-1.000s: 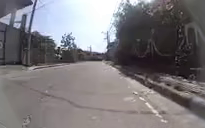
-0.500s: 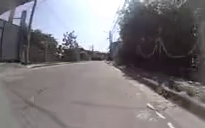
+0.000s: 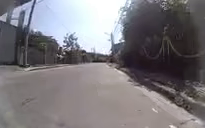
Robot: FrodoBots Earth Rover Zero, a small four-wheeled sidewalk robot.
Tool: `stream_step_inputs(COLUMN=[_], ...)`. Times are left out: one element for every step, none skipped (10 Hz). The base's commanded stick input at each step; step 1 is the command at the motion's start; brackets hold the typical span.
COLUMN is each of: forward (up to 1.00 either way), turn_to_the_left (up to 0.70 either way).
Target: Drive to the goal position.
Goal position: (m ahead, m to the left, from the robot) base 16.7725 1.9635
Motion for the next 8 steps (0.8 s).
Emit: stream_step_inputs(forward=[1.0,1.0,1.0,1.0,1.0,1.0,1.0,1.0], turn_to_the_left=[0.0,0.0,-0.17,-0.4,-0.4,-0.4,-0.08,0.0])
